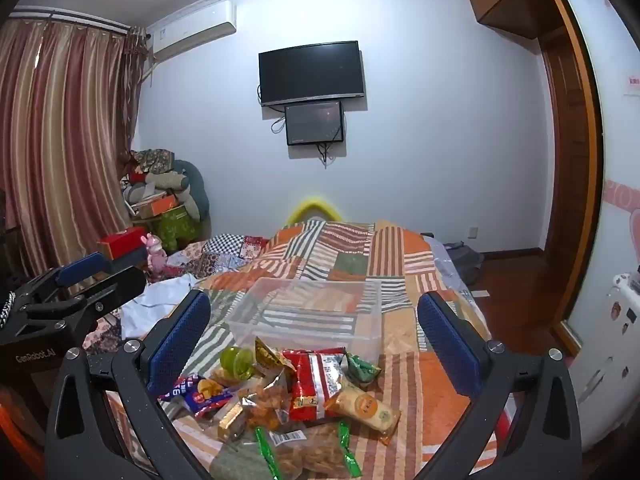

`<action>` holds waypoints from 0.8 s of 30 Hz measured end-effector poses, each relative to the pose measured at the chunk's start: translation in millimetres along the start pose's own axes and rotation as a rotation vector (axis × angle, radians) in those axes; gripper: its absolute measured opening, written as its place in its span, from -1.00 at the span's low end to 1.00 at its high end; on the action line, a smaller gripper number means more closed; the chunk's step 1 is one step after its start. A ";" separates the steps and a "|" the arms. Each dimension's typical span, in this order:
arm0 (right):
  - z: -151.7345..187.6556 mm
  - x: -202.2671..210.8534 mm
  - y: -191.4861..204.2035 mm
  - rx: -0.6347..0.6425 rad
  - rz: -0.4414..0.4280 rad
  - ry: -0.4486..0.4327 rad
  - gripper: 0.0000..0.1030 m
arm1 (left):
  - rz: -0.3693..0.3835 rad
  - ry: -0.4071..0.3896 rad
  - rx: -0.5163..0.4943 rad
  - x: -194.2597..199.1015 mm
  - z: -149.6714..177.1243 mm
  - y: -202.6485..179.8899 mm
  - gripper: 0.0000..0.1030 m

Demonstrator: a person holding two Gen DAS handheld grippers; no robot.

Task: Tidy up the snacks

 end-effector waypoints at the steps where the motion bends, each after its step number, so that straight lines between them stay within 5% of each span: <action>1: -0.1 0.1 0.0 0.000 -0.002 -0.001 1.00 | 0.003 0.001 0.003 -0.2 0.2 0.1 1.00; 24: 1.5 2.9 -6.2 -0.004 0.013 0.006 1.00 | 0.011 0.017 -0.005 -4.5 1.8 -1.1 1.00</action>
Point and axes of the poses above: each gripper's, at about its wrist camera, not at the fingertips, and x roughly against the way its jaws point, y to its left, z to its underside, the point moved 5 cm from there along -x, roughly the way its jaws point, and after that the axes turned 1 degree about x, right-handed, at the moved point
